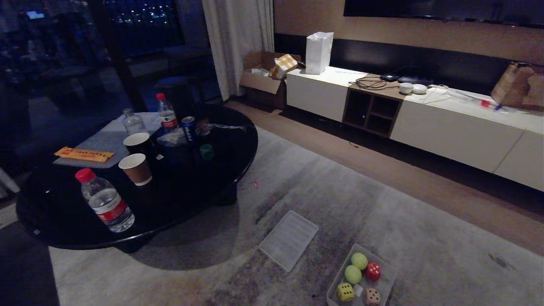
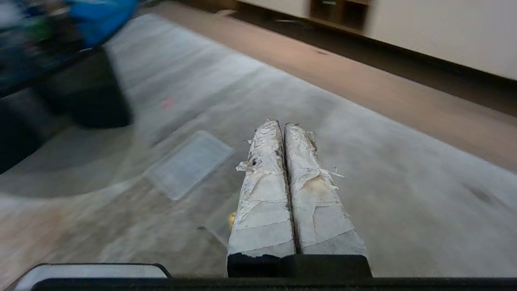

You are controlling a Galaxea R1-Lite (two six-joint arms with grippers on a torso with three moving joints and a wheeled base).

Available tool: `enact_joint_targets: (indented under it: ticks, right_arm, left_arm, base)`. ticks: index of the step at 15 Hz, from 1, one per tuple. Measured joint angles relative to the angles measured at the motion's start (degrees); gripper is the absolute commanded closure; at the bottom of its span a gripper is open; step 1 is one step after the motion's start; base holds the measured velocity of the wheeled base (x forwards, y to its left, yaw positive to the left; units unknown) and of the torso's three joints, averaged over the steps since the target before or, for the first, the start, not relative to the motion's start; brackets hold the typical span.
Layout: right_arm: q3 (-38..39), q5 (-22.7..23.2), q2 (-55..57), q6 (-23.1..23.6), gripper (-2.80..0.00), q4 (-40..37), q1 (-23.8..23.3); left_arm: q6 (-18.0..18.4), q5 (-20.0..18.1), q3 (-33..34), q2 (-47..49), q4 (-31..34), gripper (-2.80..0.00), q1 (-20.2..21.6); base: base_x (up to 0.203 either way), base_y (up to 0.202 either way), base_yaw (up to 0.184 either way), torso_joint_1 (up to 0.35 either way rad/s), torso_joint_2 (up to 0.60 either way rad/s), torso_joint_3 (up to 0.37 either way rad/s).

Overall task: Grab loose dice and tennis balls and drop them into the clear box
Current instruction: Pick up toys out of the box

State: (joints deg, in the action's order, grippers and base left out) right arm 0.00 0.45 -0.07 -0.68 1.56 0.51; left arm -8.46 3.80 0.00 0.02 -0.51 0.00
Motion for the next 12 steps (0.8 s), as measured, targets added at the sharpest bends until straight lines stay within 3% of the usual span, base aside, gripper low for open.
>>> enact_joint_targets:
  ticks: [12]
  right_arm:
    - [0.0,0.0,0.0,-0.1,0.00,0.0,0.0]
  left_arm:
    - [0.0,-0.1,0.0,0.0,0.0,0.00,0.0]
  base:
    - [0.001,-0.009,0.164,0.003,0.00,0.003]
